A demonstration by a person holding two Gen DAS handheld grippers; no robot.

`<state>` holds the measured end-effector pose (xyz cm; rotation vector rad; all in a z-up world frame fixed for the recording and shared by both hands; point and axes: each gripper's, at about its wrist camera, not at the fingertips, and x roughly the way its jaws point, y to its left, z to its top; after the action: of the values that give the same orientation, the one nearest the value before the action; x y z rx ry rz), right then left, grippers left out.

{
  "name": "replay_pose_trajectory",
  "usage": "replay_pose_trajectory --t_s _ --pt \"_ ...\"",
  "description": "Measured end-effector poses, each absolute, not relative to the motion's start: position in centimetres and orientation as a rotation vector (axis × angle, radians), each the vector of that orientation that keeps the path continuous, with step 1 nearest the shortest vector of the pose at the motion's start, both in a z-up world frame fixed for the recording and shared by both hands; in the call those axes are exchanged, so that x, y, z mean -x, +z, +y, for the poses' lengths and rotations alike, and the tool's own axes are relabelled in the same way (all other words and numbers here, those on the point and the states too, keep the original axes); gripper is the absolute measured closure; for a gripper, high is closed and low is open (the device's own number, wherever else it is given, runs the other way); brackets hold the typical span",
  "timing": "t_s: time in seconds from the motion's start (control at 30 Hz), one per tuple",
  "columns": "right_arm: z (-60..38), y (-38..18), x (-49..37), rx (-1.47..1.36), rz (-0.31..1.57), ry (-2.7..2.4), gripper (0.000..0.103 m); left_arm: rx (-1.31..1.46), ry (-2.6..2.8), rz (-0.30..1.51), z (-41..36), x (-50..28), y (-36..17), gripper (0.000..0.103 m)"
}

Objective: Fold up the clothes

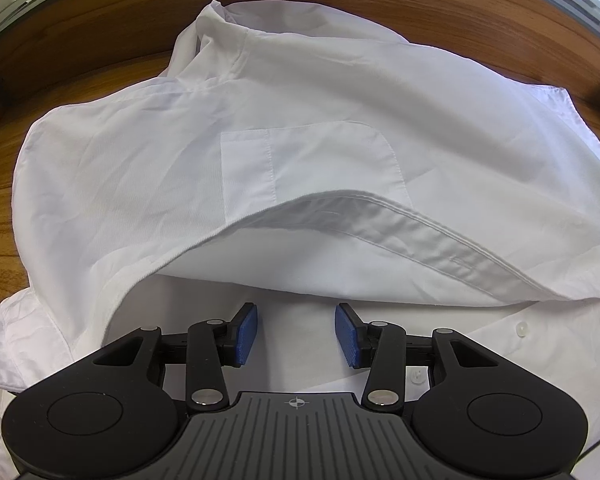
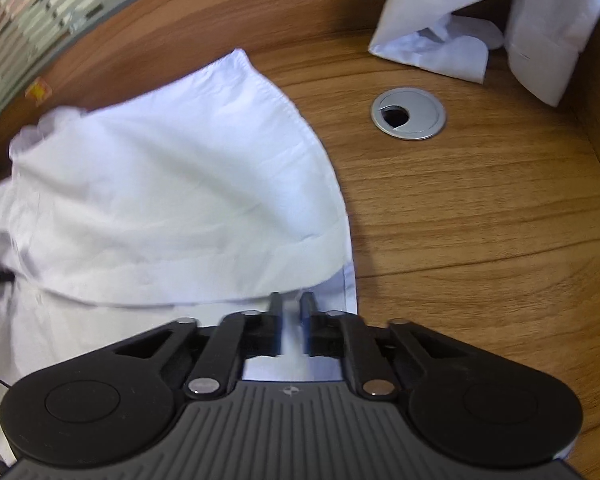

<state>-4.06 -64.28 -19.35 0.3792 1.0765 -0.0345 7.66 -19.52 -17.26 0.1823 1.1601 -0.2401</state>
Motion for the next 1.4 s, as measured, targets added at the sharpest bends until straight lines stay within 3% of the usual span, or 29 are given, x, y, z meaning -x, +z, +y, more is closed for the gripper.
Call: replay_pose_trajectory --t_s 0.8,0.83,0.93,1.03,1.2,1.3,1.4 --pt "-65.3 -18.6 6.0 -0.339 1.079 -0.210 0.102 -0.179 -0.225 1.171 -19.0 -8.1 -17.2 0.046" --pt "-65.4 -18.6 6.0 -0.343 1.079 -0.210 0.098 -0.175 -0.223 1.167 -18.9 -8.1 -17.2 0.045" --pt "-65.8 -17.9 6.8 -0.362 1.054 -0.213 0.071 -0.175 -0.220 1.148 -18.7 -8.0 -17.2 0.046" --pt "-65.4 -16.7 8.3 -0.374 1.037 -0.181 0.071 -0.202 -0.221 1.108 -18.9 -7.7 -16.4 0.059" --pt "-63.2 -15.4 11.3 -0.373 1.032 -0.094 0.070 -0.135 -0.295 1.040 -17.9 -6.7 -13.2 0.056" --pt "-61.2 -15.8 13.2 -0.388 1.049 -0.047 0.069 -0.202 -0.357 1.043 -17.1 -5.3 -12.9 0.047" --pt "-59.5 -16.6 15.2 -0.399 1.079 -0.022 0.069 -0.271 -0.419 1.044 -16.2 -3.9 -12.5 0.046"
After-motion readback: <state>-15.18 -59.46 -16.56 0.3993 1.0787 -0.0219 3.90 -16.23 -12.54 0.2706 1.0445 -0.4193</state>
